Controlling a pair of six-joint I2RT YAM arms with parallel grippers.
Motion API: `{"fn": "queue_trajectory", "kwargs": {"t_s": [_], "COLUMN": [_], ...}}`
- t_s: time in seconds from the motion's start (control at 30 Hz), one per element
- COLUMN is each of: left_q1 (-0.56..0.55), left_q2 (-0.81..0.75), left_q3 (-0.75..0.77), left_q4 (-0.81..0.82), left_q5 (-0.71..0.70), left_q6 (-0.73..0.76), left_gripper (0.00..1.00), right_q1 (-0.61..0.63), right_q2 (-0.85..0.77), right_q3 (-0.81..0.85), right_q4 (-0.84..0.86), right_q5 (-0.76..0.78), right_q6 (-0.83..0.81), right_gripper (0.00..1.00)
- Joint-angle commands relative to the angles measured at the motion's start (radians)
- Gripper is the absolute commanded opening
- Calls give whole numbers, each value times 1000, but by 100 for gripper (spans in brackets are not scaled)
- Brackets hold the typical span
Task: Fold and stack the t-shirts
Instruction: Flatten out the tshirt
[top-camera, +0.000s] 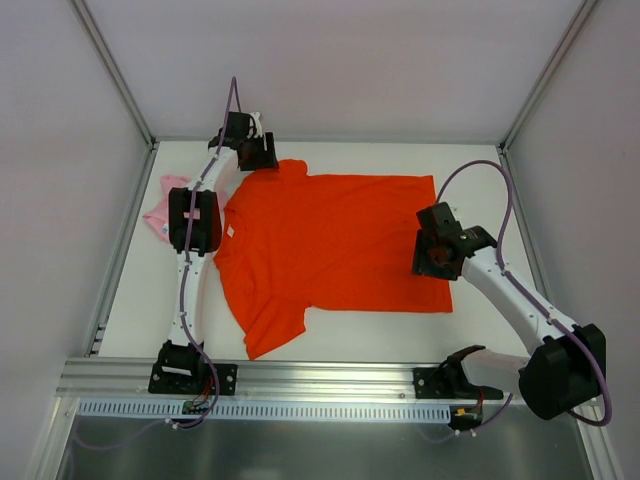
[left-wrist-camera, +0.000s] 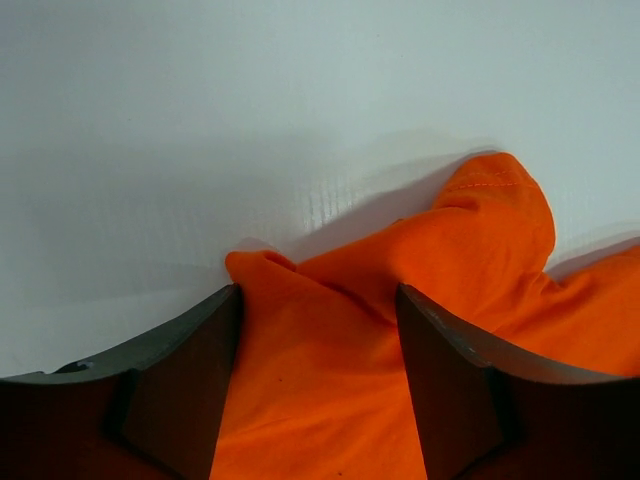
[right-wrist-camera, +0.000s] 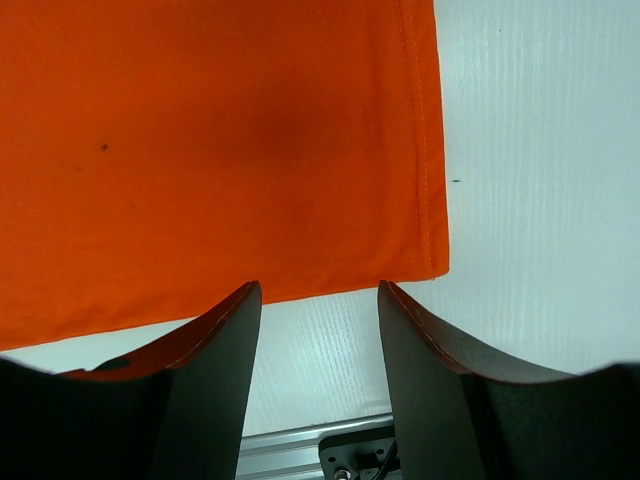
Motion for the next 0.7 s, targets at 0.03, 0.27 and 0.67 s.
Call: {"fn": "queue_trajectory", "kwargs": {"t_s": [0.03,0.27,0.67], "left_q1": [-4,-4,-31], "left_q2": [-3,-27,-292], "left_q3": [42,16,-257], "left_q4": [18,35,90], "left_q5": [57,70,140], "left_q6": [-17,-26,118], "left_gripper": [59,9,0], "right_q1": [10,18,21], "right_q2": [-25,-15,54], "right_q3": [-9,-16,-15], "right_q4": [-21,-17,49], "right_q5": [38,34,19], "right_q6": [9,7,-27], "right_gripper": [54,54,54]}}
